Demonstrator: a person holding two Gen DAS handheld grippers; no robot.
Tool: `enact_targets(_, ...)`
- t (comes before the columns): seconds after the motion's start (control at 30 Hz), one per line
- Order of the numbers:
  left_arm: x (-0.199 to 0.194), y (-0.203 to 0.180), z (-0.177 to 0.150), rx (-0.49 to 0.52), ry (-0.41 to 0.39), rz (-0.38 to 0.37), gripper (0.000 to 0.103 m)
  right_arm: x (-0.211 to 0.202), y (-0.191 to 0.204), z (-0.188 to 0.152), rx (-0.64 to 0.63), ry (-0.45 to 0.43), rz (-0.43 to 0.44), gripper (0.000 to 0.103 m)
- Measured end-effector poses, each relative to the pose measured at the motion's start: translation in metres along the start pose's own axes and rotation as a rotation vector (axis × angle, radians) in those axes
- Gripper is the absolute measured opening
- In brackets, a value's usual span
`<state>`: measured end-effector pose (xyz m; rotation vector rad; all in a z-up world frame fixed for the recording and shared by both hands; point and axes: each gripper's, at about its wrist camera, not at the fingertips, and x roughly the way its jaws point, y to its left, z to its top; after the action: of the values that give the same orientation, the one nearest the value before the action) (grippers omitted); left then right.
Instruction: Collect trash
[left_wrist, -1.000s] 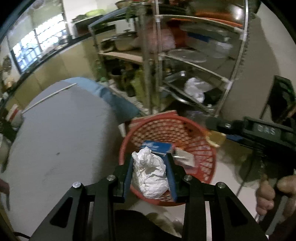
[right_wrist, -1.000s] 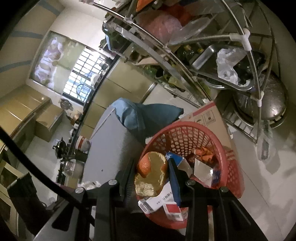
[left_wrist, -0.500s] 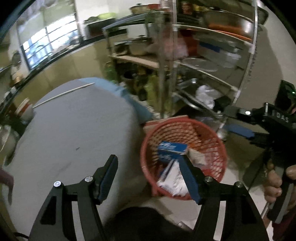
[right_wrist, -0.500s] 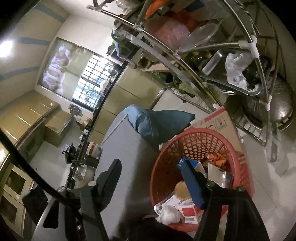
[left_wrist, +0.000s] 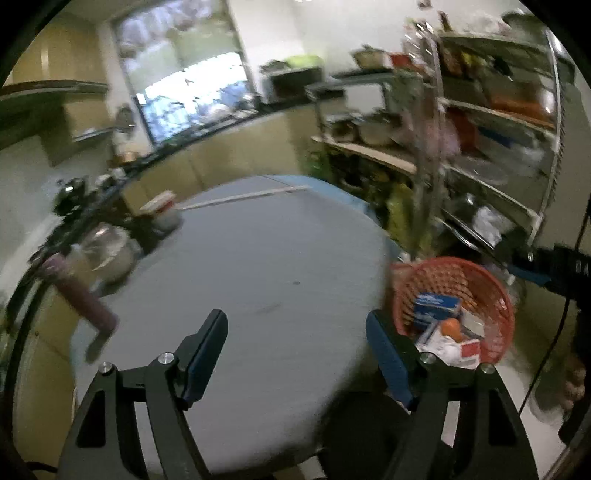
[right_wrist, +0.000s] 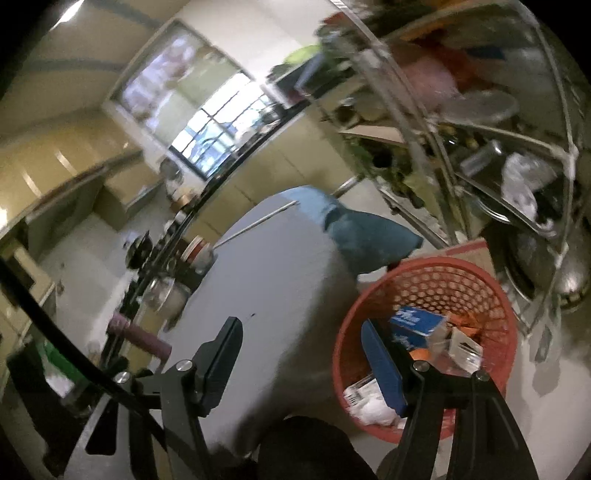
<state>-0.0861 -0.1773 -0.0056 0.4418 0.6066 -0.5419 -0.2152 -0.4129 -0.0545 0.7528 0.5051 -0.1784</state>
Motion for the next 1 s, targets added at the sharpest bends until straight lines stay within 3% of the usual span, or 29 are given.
enact_targets(0.33,-0.05,0.062,-0.028,-0.164,-0.02,0.18,0.079,-0.005,0.093,-0.039,-0.251,0.036,0.042,0.071)
enact_targets(0.53,-0.078,0.083,-0.046,-0.221,-0.038,0.29,0.079,-0.02,0.127,-0.057,-0.331,0.032,0.059,0.071)
enact_targets(1.0,-0.092,0.125,-0.069,-0.356,-0.011,0.366,0.079,-0.036,0.204,-0.093,-0.517,-0.008,0.037,0.071)
